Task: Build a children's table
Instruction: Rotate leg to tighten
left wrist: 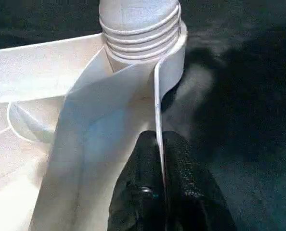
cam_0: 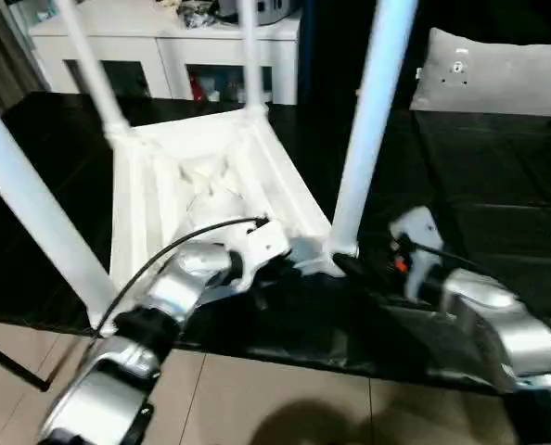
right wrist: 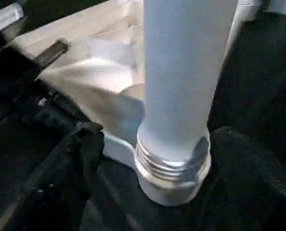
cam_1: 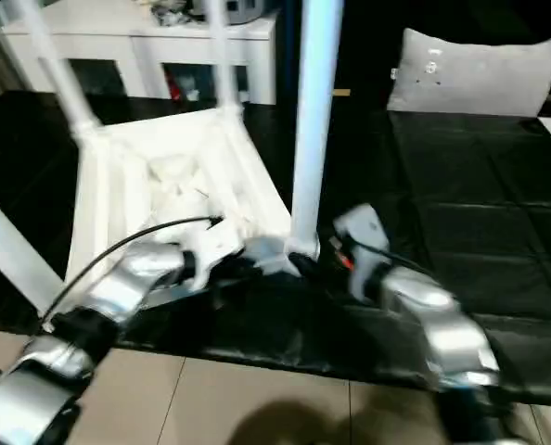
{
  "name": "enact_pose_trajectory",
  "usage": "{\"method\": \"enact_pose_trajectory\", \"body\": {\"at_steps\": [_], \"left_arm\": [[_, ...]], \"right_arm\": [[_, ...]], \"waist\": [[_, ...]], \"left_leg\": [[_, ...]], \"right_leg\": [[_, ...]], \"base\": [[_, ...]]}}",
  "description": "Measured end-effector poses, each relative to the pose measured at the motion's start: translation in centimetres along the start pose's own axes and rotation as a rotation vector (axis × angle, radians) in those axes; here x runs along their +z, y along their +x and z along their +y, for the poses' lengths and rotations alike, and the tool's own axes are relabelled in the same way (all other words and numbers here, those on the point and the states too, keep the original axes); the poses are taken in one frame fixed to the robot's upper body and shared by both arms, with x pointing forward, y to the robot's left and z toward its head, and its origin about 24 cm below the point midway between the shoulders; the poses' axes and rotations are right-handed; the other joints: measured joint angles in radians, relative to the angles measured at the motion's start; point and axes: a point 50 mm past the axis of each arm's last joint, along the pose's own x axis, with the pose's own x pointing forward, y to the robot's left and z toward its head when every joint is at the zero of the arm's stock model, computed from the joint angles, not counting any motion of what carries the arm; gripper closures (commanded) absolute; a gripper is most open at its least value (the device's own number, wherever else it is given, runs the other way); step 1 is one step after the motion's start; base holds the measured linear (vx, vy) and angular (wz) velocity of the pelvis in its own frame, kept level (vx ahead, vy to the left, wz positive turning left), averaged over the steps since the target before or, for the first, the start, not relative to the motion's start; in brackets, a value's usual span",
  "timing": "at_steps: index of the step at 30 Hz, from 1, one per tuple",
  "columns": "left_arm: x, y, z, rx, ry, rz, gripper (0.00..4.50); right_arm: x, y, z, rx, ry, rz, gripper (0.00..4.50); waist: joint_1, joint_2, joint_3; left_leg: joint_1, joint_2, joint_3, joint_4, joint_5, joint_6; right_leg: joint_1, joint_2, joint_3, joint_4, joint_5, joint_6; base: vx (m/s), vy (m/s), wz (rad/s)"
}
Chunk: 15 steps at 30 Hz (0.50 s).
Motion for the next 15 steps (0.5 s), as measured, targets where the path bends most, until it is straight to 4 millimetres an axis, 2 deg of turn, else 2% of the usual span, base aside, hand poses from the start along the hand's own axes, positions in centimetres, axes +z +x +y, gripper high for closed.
{"method": "enact_pose_trajectory", "body": {"at_steps": [3,6,9,11,15], "left_arm": [[-0.3,-1.0,-0.3,-0.076,0.035,0.002,4.50],[-0.5,-1.5,-0.5,-0.128,0.047,0.000,4.50],[-0.5,-2.1,-0.9,-0.210,0.075,-0.001,4.50],[-0.5,-2.5,-1.1,-0.260,0.092,-0.002,4.50],[-0.3,-2.8,-1.6,-0.334,0.128,0.009,4.50]], "right_arm": [[0.2,-1.5,-0.7,0.075,-0.064,0.033,0.30],[0.2,-1.8,-0.8,0.143,-0.077,0.030,0.30],[0.2,-2.2,-0.9,0.259,-0.104,0.040,0.30],[0.6,-2.4,-1.0,0.348,-0.116,0.049,0.46],[0.9,-2.1,-0.8,0.449,-0.103,0.037,0.74]], "waist": [[0.007,-0.003,0.001],[0.015,-0.003,0.001],[0.023,-0.004,0.001],[0.037,-0.006,0.000],[0.061,-0.009,0.001]], "left_leg": [[-0.001,0.000,0.000,0.000,0.000,0.001],[-0.001,0.001,0.000,-0.001,0.001,0.005],[-0.008,0.001,0.000,0.000,0.002,0.007],[-0.017,0.001,0.000,0.004,0.002,0.007],[-0.018,0.002,0.001,0.007,0.002,0.007]], "right_leg": [[0.000,0.000,0.000,0.000,0.000,0.000],[-0.001,0.000,0.000,0.000,-0.001,0.001],[-0.007,0.000,0.001,0.001,-0.001,0.001],[-0.016,0.000,0.002,0.007,-0.001,-0.001],[-0.018,0.000,0.002,0.013,-0.002,-0.004]], "base": [[0.000,0.000,0.00],[0.000,0.000,0.00],[0.000,0.000,0.00],[0.000,0.000,0.00],[0.000,0.000,0.00]]}}
